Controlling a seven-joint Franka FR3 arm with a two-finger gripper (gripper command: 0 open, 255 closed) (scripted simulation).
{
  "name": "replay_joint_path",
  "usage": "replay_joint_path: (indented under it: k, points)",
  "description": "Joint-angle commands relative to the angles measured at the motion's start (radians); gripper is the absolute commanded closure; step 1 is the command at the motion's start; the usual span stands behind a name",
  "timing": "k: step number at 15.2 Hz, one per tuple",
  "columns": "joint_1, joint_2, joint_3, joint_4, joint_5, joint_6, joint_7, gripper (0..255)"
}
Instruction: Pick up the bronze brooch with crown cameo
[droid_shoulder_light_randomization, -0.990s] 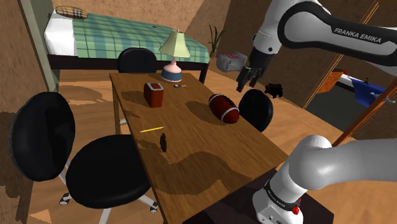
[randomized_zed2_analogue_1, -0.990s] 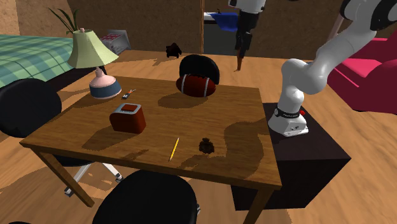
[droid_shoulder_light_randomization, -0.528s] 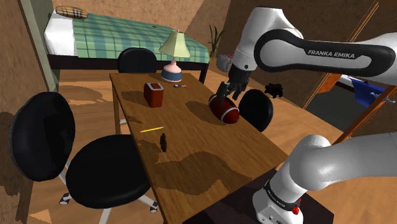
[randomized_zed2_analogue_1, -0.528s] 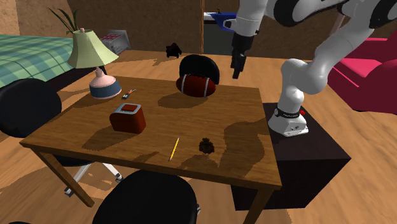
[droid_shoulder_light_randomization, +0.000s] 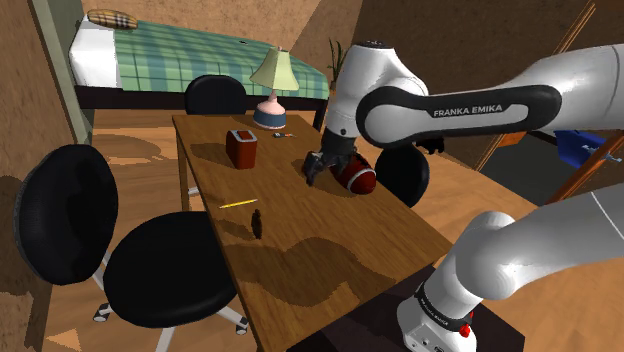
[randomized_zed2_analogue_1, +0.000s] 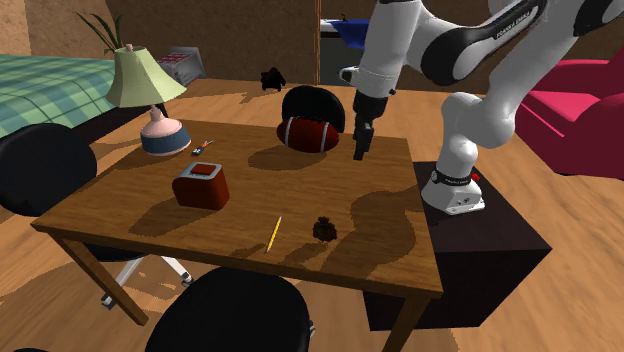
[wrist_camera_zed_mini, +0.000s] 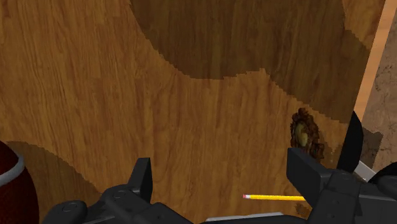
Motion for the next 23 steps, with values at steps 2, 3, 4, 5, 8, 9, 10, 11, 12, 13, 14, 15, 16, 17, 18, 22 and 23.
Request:
replay_joint_path:
  k: [2,3,4,5,8,9,10,11,12,13,14,15,16,17,18,22,23]
  points:
    - [-0.002,0.088,0.054,0.001,-0.002,0.091,0.078,0]
    - [-0.004,0.121,0.073,0.008,-0.008,0.118,0.105,0]
    - [-0.007,0.156,0.091,0.017,-0.016,0.144,0.133,0]
    - [-0.011,0.192,0.110,0.027,-0.026,0.170,0.163,0]
    - [-0.024,0.307,0.163,0.067,-0.074,0.240,0.260,0]
    - [-0.029,0.347,0.179,0.083,-0.096,0.260,0.295,0]
    - [-0.033,0.388,0.194,0.101,-0.122,0.279,0.333,0]
    - [-0.035,0.431,0.207,0.121,-0.151,0.296,0.372,0]
    - [-0.037,0.474,0.219,0.142,-0.183,0.312,0.412,0]
    - [-0.036,0.518,0.227,0.165,-0.217,0.325,0.453,0]
    - [-0.032,0.553,0.231,0.184,-0.246,0.333,0.486,0]
    - [-0.031,0.563,0.229,0.180,-0.256,0.346,0.495,0]
    - [-0.030,0.574,0.227,0.176,-0.267,0.357,0.504,0]
    - [-0.030,0.584,0.226,0.173,-0.278,0.369,0.513,0]
    - [-0.029,0.595,0.225,0.170,-0.290,0.381,0.522,0]
    - [-0.025,0.636,0.217,0.160,-0.335,0.422,0.558,0]
    - [-0.025,0.636,0.217,0.160,-0.335,0.422,0.558,0]
